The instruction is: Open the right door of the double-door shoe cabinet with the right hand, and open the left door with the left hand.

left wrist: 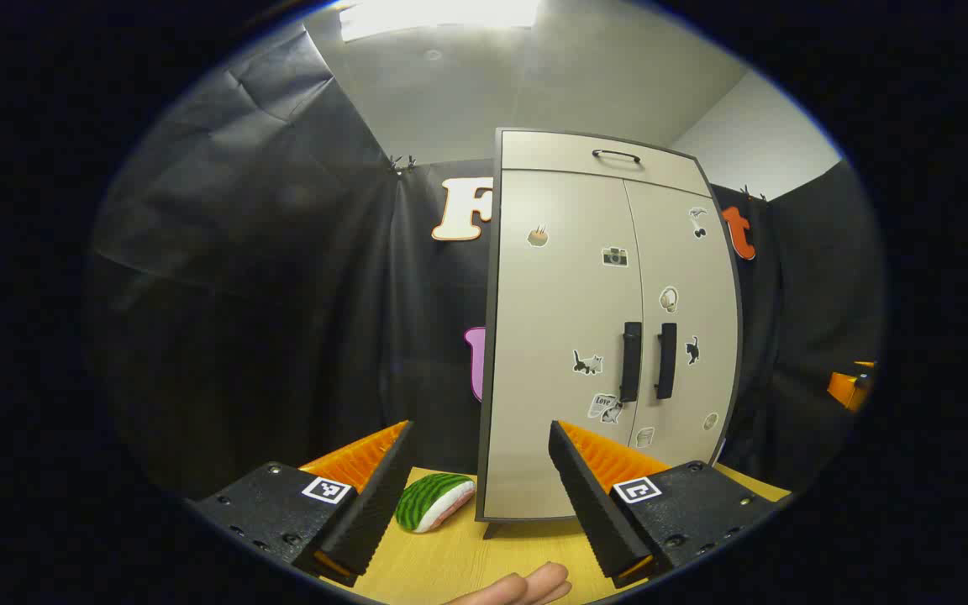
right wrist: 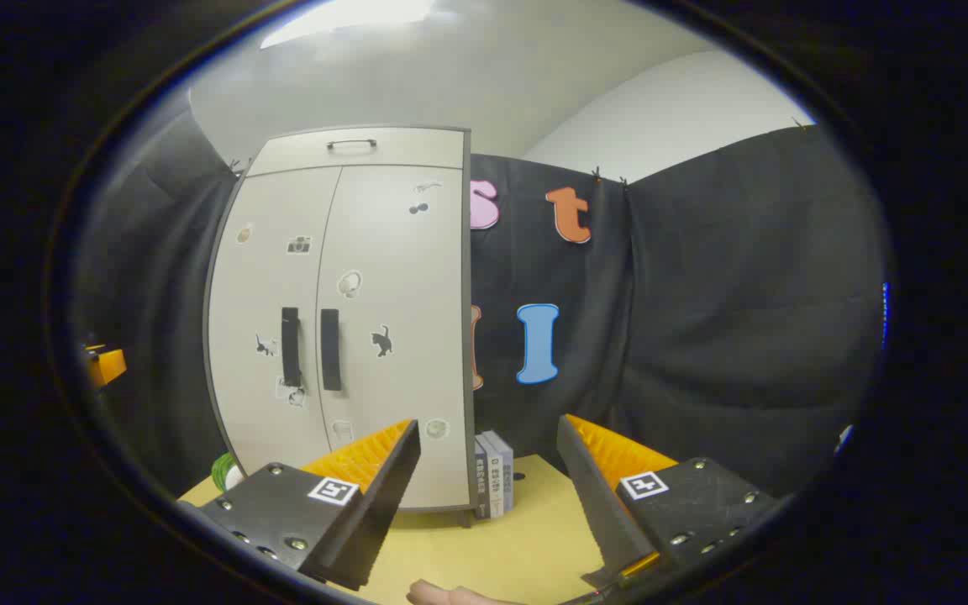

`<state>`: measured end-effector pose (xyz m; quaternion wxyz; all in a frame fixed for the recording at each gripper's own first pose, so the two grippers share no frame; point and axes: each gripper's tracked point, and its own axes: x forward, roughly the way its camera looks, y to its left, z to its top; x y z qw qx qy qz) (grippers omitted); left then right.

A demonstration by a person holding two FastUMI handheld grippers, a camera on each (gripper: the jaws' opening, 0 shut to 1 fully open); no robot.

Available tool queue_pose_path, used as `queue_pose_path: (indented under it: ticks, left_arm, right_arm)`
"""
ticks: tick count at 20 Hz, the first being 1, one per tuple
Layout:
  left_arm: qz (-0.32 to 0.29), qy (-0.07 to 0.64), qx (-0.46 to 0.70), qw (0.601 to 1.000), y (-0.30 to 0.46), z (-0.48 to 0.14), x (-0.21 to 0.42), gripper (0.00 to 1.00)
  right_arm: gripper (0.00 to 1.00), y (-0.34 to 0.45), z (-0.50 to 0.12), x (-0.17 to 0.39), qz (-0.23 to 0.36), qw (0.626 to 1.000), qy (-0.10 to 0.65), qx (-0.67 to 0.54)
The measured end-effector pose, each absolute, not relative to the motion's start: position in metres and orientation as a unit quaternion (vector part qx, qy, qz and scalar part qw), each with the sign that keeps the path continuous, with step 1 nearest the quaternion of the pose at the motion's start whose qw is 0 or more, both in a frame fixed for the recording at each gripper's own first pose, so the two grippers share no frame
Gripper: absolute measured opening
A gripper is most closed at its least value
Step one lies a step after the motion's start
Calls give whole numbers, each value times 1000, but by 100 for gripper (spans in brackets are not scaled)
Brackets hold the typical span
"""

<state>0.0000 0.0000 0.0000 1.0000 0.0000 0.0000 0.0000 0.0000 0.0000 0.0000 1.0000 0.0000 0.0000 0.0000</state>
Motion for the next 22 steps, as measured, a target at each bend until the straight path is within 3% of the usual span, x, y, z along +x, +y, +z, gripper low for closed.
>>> queue_pose_path:
  ticks: [1, 4, 5, 13, 14, 19, 20, 21, 22]
  left_arm:
    - [-2, 1, 2, 1000, -2, 0, 0, 97]
    - [-7, 0, 7, 1000, -6, -1, 2, 97]
    - [-7, 0, 5, 1000, -7, -1, 3, 97]
    - [-11, 6, 10, 1000, -11, -10, 12, 97]
    - [-13, 6, 11, 1000, -13, -12, 12, 98]
    - [-25, 13, 19, 999, -17, -28, 8, 97]
    - [-25, 15, 17, 999, -17, -31, 7, 97]
    - [-27, 19, 14, 999, -17, -35, 6, 98]
    - [-30, 22, 12, 999, -17, -40, 5, 96]
  right_arm:
    - [98, -2, 1, 1, -2, 1000, 0, -1]
    - [94, -1, -2, 3, 1, 1000, 3, -6]
    - [97, -2, -2, 4, 1, 1000, 0, -12]
    - [97, 16, -19, 21, 13, 999, 13, -28]
    - [94, 19, -21, 26, 15, 999, 16, -23]
    - [98, 41, -22, 59, 37, 999, 18, -30]
    - [94, 45, -19, 68, 38, 999, 17, -32]
    - [98, 51, -18, 77, 40, 998, 18, -34]
    - [94, 58, -16, 87, 46, 998, 19, -31]
